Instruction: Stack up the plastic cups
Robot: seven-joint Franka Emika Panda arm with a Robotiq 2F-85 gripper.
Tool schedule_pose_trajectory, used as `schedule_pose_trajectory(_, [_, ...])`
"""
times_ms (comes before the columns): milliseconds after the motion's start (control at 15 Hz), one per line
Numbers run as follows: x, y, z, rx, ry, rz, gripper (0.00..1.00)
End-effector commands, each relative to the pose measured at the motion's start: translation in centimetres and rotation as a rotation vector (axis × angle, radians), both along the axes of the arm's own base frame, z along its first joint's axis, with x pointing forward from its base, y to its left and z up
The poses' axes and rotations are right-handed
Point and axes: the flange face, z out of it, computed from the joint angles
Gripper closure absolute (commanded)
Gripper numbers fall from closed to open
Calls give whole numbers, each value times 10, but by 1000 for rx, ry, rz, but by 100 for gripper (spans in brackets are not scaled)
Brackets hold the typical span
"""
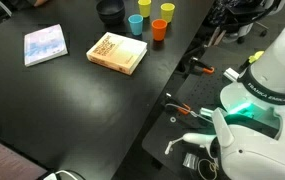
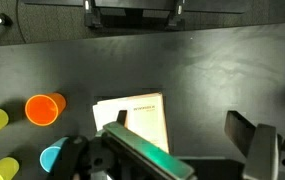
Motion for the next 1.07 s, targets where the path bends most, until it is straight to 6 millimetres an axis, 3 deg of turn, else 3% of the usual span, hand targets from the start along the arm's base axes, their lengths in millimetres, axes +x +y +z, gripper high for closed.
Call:
schedule_pose_trajectory(0, [1,0,2,0,-2,0,0])
schedule_pose_trajectory(667, [6,-3,3,-6,-21,-21,0])
schedule_pose_trajectory(1000, [39,-70,-20,26,-66,-160,0])
